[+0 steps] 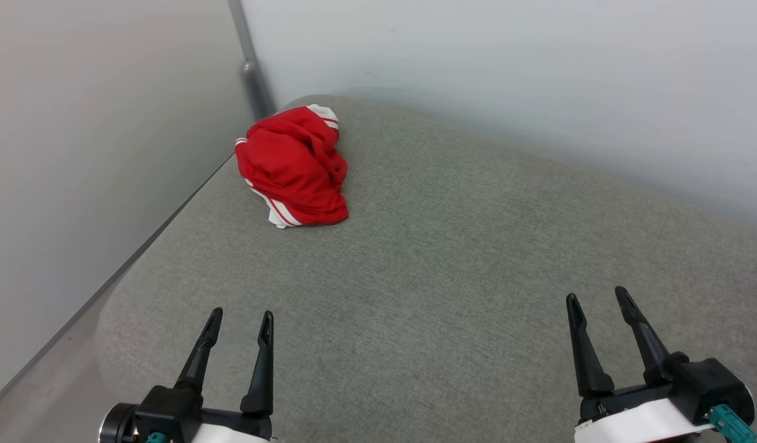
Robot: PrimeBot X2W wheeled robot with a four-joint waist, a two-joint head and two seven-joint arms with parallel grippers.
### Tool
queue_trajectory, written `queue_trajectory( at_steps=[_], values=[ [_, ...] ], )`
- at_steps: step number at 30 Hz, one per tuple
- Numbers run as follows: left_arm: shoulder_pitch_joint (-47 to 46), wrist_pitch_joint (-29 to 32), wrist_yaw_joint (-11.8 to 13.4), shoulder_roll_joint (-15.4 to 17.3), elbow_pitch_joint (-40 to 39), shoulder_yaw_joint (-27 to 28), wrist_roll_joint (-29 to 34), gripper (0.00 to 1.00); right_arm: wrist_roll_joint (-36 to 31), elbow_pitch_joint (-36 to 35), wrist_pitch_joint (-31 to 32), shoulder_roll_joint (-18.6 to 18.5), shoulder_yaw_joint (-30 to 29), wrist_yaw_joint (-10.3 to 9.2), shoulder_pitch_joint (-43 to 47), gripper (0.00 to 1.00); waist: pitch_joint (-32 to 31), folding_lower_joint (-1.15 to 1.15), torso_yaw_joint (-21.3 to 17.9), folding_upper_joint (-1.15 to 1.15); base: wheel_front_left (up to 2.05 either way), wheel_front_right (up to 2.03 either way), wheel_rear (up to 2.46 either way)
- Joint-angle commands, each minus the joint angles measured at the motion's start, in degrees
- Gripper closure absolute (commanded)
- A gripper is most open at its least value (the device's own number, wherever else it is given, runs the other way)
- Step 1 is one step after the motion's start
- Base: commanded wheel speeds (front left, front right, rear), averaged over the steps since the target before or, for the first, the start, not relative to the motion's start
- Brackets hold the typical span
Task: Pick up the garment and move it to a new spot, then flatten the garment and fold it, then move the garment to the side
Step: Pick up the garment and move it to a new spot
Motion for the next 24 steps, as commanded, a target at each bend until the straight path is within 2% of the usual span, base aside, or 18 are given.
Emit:
queue_trajectory(
  at_steps=[1,11,14,24],
  values=[
    [0.4,-0.2,0.0,-0.1,-0.2,-0.1,-0.2,0.00,-0.2,-0.1,-0.1,0.0,0.0,-0.02,0.4,0.00,0.1,0.00,0.5,0.00,0.00,0.00,0.00],
    [0.4,-0.2,-0.1,-0.1,-0.1,0.5,-0.7,0.00,0.0,0.0,-0.1,0.0,-0.1,-0.02,0.3,0.00,0.2,0.00,0.7,0.00,0.00,0.00,0.00],
    [0.5,-0.2,-0.1,-0.1,1.0,0.8,-3.6,0.00,-0.4,-0.3,-0.1,0.0,-0.2,-0.02,0.1,0.00,0.8,0.00,0.3,0.00,0.00,0.00,0.00],
    [-6.8,-0.2,-0.1,0.5,3.3,1.4,-6.6,0.00,-4.8,-2.9,-0.1,0.0,-1.4,-0.02,-2.5,0.00,8.7,0.00,-3.3,0.00,0.00,0.00,0.00]
  ],
)
